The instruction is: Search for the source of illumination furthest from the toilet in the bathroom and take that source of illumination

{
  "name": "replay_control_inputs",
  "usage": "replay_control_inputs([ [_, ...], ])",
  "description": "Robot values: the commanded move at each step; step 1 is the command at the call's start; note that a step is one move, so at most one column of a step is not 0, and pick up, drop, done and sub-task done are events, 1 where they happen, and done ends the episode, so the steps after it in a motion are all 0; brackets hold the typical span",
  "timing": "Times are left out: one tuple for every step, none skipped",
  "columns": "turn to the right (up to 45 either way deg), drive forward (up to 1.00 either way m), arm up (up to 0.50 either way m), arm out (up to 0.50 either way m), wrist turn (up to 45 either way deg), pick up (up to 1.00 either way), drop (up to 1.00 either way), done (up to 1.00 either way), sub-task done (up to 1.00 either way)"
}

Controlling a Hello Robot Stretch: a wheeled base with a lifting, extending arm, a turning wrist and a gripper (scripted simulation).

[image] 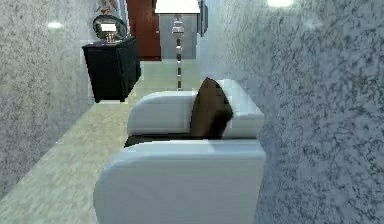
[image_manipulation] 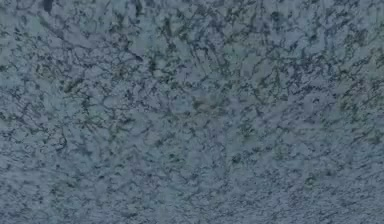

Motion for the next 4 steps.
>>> replay_control_inputs([
  [-45.0,0.0,0.0,0.0,0.0,0.0,0.0,0.0,0.0],
  [-9.0,0.0,0.0,0.0,0.0,0.0,0.0,0.0,0.0],
  [0.0,0.75,0.0,0.0,0.0,0.0,0.0,0.0,0.0],
  [-33.0,0.0,0.0,0.0,0.0,0.0,0.0,0.0,0.0],
])
